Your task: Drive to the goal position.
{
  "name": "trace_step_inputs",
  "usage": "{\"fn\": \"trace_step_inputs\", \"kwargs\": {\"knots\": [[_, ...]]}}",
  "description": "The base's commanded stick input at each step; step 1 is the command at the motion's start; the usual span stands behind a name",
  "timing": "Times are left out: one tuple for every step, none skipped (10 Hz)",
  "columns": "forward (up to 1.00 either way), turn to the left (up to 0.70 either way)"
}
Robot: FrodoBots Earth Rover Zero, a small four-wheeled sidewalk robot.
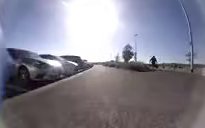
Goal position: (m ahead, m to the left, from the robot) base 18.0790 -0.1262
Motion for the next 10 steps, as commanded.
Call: {"fn": "trace_step_inputs", "kwargs": {"knots": [[1.0, 0.0], [1.0, 0.0], [1.0, 0.0], [1.0, 0.0], [1.0, 0.0], [1.0, 0.0], [1.0, 0.0], [1.0, 0.0], [1.0, 0.0], [1.0, 0.0]]}}
